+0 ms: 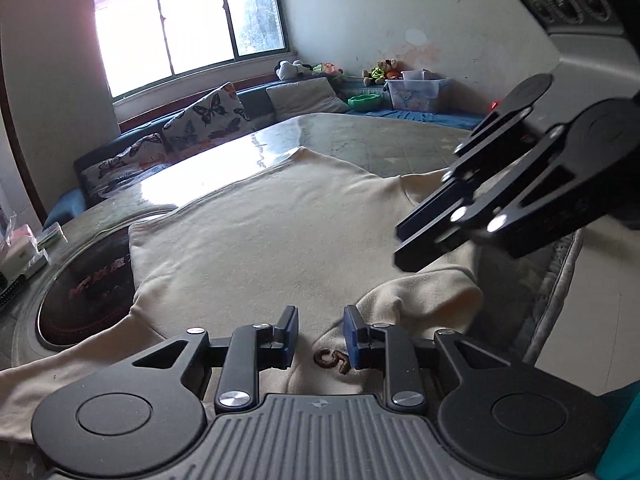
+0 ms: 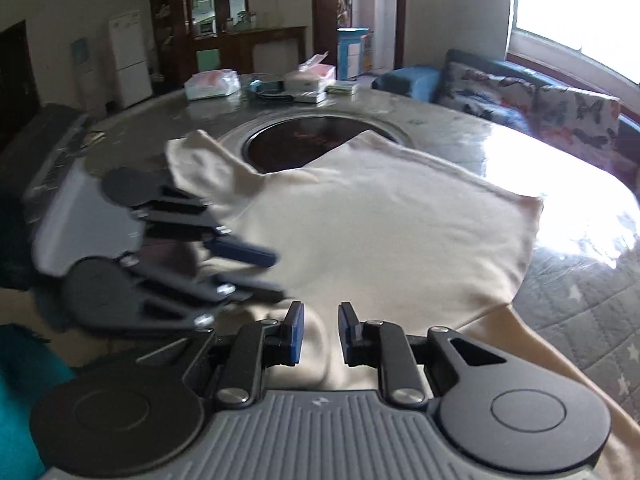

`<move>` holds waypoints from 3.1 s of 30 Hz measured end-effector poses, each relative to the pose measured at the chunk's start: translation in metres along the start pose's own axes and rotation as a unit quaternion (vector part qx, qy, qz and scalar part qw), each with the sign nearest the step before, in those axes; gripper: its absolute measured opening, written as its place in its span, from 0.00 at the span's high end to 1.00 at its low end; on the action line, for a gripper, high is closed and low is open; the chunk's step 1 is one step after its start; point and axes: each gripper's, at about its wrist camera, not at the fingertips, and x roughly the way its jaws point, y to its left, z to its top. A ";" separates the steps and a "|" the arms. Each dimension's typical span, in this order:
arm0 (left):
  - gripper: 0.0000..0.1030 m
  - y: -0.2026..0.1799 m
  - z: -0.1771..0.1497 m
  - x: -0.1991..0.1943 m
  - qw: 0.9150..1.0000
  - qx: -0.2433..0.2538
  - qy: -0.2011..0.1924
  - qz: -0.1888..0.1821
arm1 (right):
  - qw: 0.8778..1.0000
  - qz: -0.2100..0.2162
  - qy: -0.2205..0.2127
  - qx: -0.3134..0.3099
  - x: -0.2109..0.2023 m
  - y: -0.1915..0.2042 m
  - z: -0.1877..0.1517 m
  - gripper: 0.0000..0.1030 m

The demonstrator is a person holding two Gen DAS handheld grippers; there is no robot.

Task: Fold clothes

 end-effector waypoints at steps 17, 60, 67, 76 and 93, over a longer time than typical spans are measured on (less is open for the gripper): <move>0.72 -0.015 0.035 0.010 0.999 0.000 -0.019 -0.035 | 0.991 -0.090 -0.029 0.098 -0.029 -0.043 -0.039 0.80; 0.70 -0.061 0.047 0.045 0.996 0.038 0.004 -0.078 | 0.879 -0.332 -0.083 0.333 -0.092 -0.186 -0.125 0.93; 0.67 -0.062 0.050 0.045 0.996 0.035 0.003 -0.078 | 0.877 -0.335 -0.100 0.331 -0.091 -0.203 -0.109 0.93; 0.67 -0.059 0.057 0.044 0.996 0.040 0.001 -0.075 | 0.859 -0.305 -0.094 0.400 -0.084 -0.205 -0.143 0.85; 0.65 -0.063 0.060 0.061 0.996 0.045 0.006 -0.071 | 0.845 -0.294 -0.149 0.421 -0.107 -0.212 -0.135 0.95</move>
